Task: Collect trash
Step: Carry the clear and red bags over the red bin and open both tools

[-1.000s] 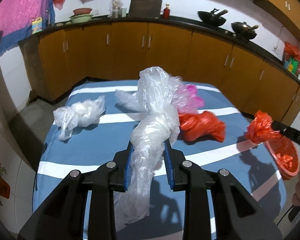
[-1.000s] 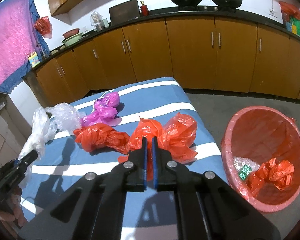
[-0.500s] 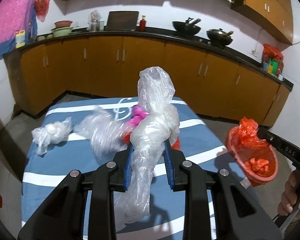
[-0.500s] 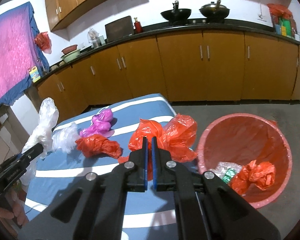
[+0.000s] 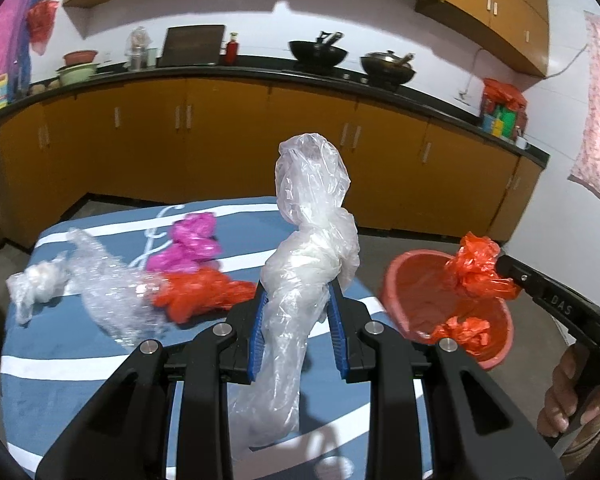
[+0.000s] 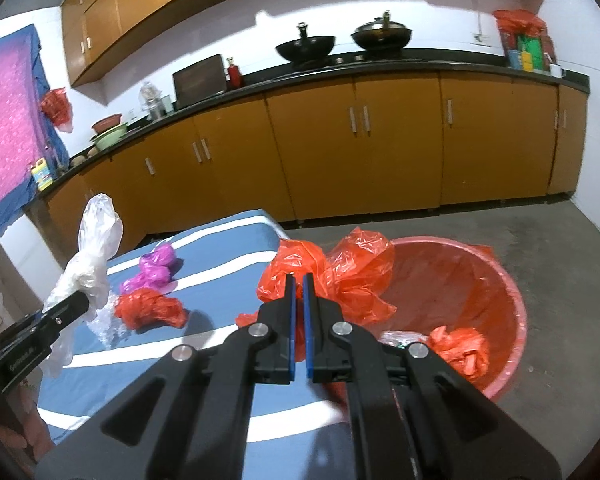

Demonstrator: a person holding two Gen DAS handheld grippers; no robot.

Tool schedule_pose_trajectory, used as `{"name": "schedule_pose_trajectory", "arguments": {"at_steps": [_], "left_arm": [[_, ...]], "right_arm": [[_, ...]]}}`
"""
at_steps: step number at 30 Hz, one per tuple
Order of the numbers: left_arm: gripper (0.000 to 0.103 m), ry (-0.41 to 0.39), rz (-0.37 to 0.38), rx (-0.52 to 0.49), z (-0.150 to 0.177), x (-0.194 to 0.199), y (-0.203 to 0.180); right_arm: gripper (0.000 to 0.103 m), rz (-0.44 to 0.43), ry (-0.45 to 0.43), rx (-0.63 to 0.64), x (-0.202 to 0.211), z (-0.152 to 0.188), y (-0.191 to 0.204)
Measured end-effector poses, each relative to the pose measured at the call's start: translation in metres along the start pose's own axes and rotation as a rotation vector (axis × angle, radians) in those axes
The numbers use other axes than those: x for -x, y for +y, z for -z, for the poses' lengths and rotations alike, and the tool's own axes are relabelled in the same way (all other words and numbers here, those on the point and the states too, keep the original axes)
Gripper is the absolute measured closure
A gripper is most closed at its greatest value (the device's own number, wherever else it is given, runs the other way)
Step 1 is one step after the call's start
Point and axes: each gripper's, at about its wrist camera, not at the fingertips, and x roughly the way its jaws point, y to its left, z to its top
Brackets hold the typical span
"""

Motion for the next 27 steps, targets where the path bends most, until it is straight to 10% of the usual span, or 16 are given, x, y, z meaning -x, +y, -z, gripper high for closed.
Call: {"name": "schedule_pose_trajectory", "arguments": {"at_steps": [27], "left_arm": [[0.075,0.062,0.169,-0.094,0.006,-0.053,-0.109]], "right_arm": [[0.098,0.13,-0.025,-0.073,0.005,0.002,-0.085]]}}
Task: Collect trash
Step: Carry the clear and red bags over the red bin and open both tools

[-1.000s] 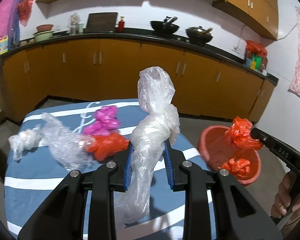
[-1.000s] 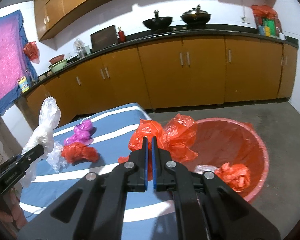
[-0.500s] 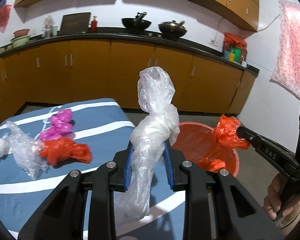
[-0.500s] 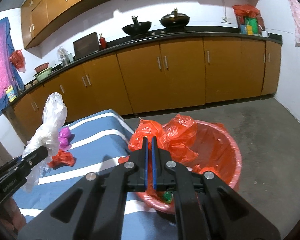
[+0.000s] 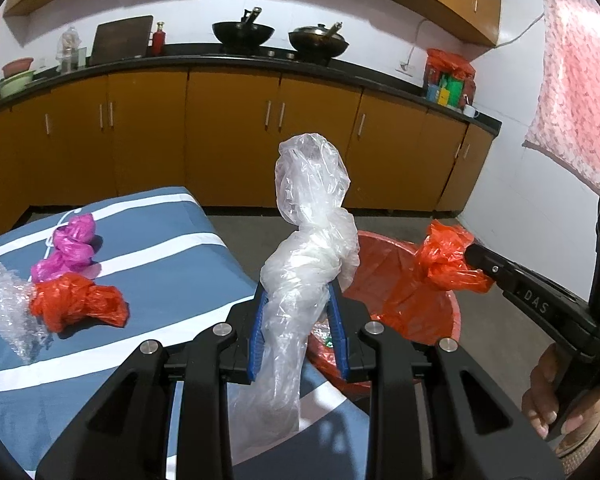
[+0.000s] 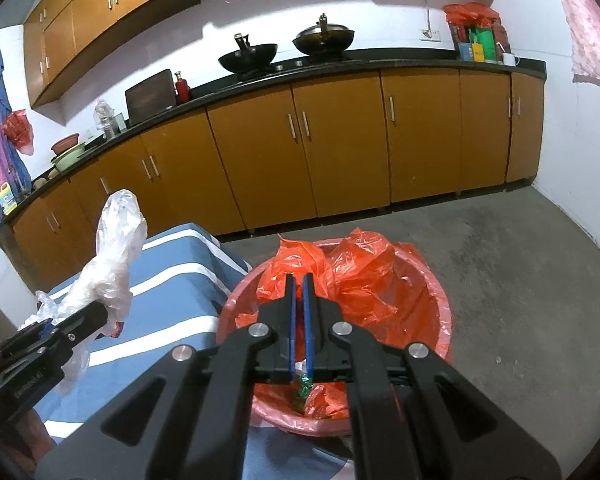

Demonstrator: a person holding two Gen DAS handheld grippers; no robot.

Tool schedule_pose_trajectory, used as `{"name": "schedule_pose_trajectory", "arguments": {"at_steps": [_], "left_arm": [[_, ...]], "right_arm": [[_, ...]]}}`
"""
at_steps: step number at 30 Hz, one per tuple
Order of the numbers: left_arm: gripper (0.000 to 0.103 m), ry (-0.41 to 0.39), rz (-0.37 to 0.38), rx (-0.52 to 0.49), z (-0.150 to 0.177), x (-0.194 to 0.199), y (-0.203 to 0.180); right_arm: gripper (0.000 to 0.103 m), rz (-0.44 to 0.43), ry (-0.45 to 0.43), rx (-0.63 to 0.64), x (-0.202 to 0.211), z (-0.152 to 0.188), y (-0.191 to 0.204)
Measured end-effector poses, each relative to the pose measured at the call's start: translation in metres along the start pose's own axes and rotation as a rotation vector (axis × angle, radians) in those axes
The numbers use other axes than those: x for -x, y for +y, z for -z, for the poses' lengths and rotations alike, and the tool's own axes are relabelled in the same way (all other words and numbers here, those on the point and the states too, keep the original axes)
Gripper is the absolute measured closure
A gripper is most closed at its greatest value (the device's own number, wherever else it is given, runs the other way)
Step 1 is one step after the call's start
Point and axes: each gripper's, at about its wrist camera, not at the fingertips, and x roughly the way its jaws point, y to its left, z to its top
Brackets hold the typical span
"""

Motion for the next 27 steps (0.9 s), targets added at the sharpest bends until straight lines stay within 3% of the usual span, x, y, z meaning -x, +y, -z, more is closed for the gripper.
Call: {"name": "schedule_pose_trajectory", "arguments": {"at_steps": [24,25,27], "left_arm": [[0.074,0.098,0.074,-0.082,-0.001,-0.073,-0.055],[0.072,0.102,0.072,-0.082,-0.001,-0.075,-0.056],[0.059,0.116,0.07,-0.078,0.002,-0.079,-0.055]], "right_arm": [[0.098,0.04,-0.001,-0.085,-0.039,-0.019,-0.05],[0.098,0.037,0.0,-0.089,-0.04,-0.02,-0.051],[0.093,0.019,0.001,-0.095,-0.042,-0.02,-0.054]]}}
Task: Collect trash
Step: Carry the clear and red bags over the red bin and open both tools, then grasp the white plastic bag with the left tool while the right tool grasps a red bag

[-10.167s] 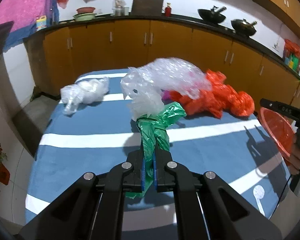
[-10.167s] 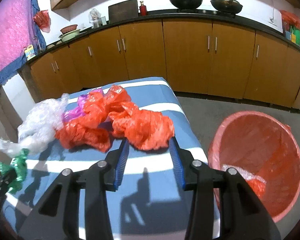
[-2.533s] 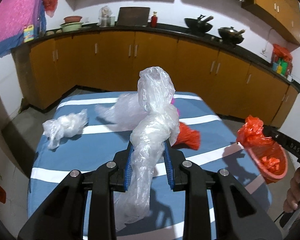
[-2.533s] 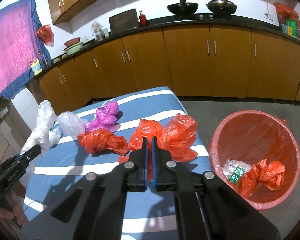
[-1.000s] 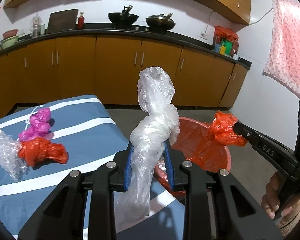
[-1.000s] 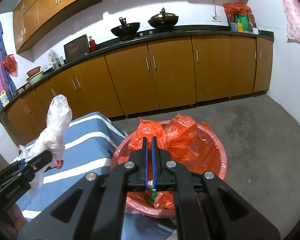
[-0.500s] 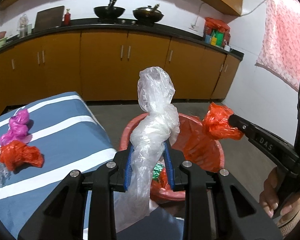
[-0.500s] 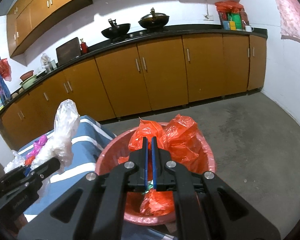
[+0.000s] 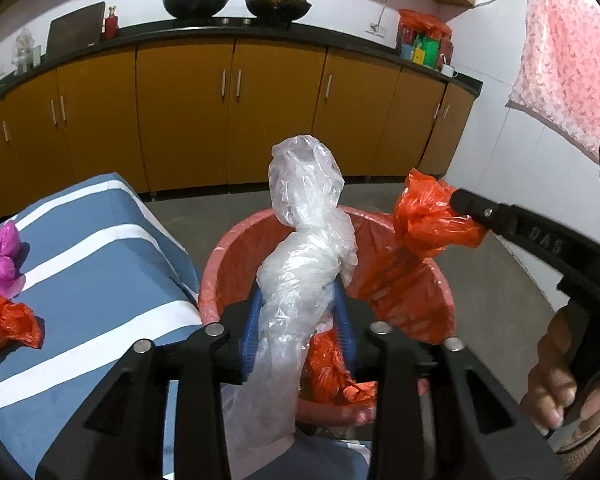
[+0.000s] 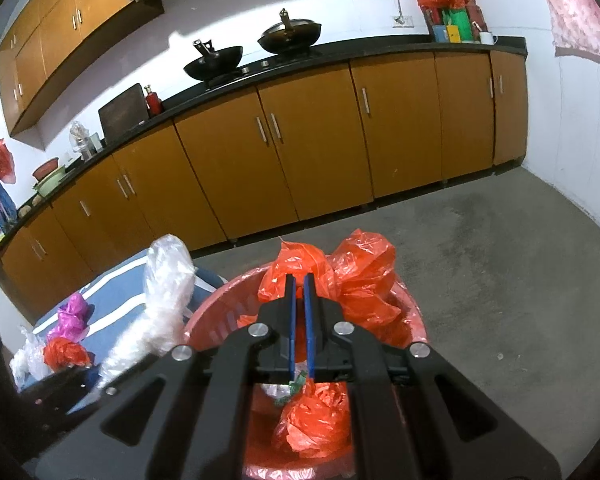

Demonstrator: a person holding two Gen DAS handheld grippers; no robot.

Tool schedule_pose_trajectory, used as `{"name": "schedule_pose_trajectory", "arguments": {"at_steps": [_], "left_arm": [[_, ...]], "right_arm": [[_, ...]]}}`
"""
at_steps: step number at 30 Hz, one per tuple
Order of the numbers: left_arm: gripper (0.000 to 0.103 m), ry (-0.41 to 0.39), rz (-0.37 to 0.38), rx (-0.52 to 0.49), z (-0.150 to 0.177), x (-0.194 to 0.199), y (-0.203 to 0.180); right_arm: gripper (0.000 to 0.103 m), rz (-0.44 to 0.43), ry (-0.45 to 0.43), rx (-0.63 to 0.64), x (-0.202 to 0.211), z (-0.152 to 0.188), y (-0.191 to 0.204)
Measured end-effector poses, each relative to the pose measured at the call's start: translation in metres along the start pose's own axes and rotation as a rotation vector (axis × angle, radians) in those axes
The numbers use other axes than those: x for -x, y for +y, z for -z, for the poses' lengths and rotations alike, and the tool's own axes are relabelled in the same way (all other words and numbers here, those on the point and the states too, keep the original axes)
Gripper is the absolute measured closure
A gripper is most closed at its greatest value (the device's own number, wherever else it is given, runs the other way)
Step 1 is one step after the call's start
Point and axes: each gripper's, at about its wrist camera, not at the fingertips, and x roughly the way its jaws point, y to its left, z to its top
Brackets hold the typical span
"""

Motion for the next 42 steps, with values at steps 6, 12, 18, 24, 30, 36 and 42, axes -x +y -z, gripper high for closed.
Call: {"name": "schedule_pose_trajectory", "arguments": {"at_steps": [6,12,18,24,30,36,42], "left_arm": [[0.038,0.006,-0.024,0.02,0.004,-0.001,0.011],[0.038,-0.019,-0.091,0.06,0.009,0.016,0.039],[0.038,-0.06,-0.196,0.104,0.022,0.05,0.077],[0.034,-0.111,-0.324,0.153,0.042,0.1,0.13],[0.032,-0.138,-0.49,0.228,0.069,0.153,0.2],[0.025,-0.14,-0.668,0.345,0.102,0.199,0.28],[0.015,-0.14,-0.783,0.423,0.126,0.229,0.337]], "right_arm": [[0.067,-0.014,-0.01,0.001,0.005,0.006,-0.003],[0.066,-0.01,-0.014,-0.001,0.011,0.004,0.0],[0.064,-0.047,-0.009,0.053,0.014,0.006,0.03],[0.062,-0.139,0.047,0.144,0.003,0.019,0.094],[0.059,-0.264,0.128,0.257,-0.015,0.046,0.177],[0.056,-0.352,0.206,0.375,-0.035,0.077,0.257],[0.05,-0.404,0.269,0.46,-0.058,0.103,0.31]]}}
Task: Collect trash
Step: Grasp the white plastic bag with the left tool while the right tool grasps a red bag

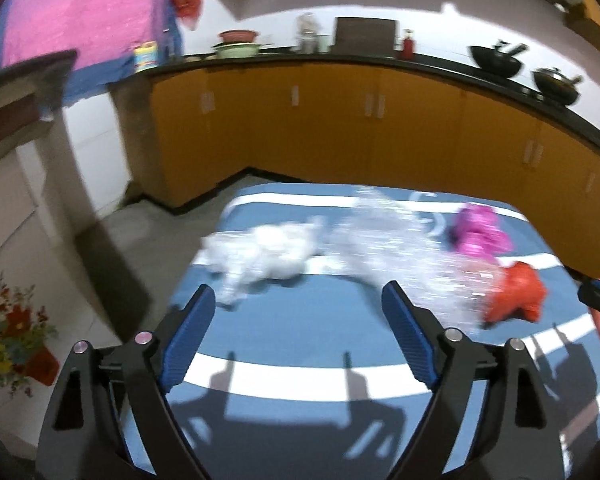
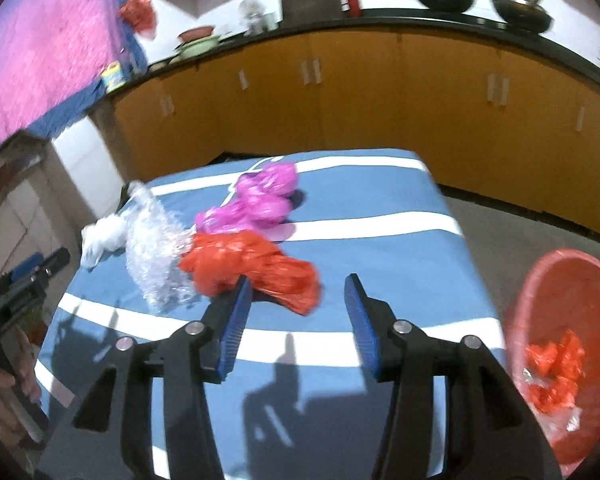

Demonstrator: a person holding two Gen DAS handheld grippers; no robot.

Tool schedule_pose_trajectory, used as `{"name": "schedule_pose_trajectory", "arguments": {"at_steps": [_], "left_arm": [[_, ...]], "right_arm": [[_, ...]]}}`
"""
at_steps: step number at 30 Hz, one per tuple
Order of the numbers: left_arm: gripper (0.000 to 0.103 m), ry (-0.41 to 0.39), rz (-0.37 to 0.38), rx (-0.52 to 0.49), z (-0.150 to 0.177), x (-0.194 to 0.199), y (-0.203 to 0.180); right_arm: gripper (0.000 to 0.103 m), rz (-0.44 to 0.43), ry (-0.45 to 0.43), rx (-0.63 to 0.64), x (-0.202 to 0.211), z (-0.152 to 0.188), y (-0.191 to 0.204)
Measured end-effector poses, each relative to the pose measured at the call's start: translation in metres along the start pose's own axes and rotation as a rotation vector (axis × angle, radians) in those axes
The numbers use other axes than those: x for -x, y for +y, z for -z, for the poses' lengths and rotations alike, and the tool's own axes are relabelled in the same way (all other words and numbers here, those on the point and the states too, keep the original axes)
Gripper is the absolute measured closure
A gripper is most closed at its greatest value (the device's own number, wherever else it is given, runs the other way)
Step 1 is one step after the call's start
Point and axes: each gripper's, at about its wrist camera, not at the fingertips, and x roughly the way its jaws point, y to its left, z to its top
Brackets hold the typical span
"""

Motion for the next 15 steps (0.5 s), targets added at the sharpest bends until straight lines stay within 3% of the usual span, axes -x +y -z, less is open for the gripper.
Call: {"name": "schedule_pose_trajectory", "arguments": {"at_steps": [5,15], "left_arm": [[0.011,0.018,-0.043,0.029,-0.005,-0.022,0.031],[0.007,0.06,-0.042,-0.021,-0.015,-0.06,0.043]], "right_arm": [[0.044,-0.01,0.014,0.038,-0.023,-0.009,0.023],[0.038,-0.029,0.076,0.062,-0.064,-0.016,0.026]]}}
